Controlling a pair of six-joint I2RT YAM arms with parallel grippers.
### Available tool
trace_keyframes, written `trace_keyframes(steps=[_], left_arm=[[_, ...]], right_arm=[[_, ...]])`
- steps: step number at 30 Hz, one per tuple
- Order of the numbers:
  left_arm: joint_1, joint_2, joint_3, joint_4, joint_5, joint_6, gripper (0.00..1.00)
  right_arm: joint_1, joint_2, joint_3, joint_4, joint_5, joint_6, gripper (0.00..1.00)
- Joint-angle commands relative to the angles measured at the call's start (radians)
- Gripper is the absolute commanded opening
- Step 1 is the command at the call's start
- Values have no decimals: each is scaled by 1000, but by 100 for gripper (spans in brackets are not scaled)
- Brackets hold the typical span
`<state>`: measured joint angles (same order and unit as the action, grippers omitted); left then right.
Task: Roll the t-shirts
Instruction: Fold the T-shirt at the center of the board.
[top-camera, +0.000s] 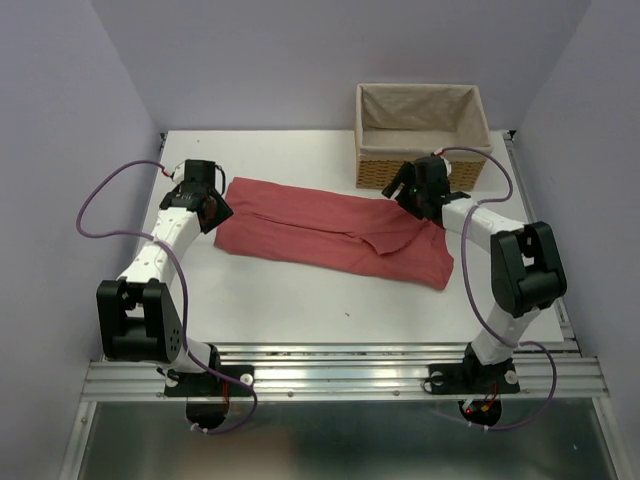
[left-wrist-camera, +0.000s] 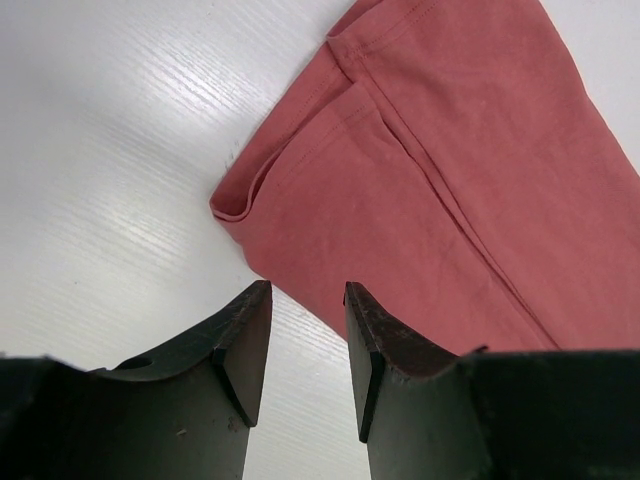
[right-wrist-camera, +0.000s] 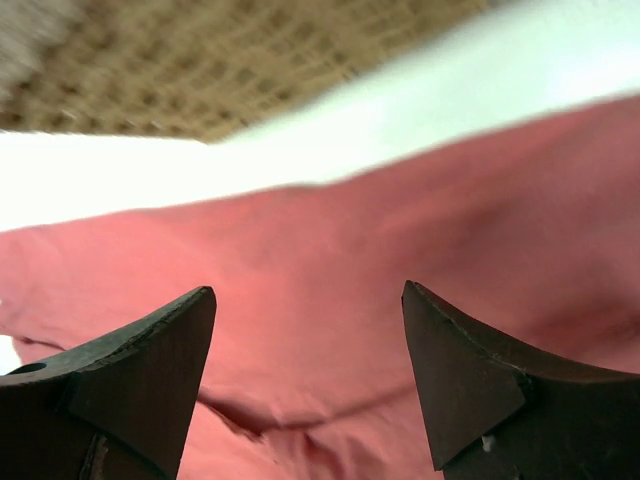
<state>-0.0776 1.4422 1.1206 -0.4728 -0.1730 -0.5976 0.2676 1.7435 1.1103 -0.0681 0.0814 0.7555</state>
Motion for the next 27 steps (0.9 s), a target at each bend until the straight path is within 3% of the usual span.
trace_keyframes(steps=[1,6,16,27], left_arm=[[-4,-57,-13,-15,-5,19,46],[-5,-60,-28,-7,-5,16,46],[-5,-28,2,3,4,27,46],[-11,-29,-7,11,-3,30,45]], right_arm=[[-16,10,68,57,-15,-24,81],[-25,-87,-7,57,-14,-50,81],[-25,-427,-374,33,-112,-12,89],[-25,-291,-408,203,-222,65,91]])
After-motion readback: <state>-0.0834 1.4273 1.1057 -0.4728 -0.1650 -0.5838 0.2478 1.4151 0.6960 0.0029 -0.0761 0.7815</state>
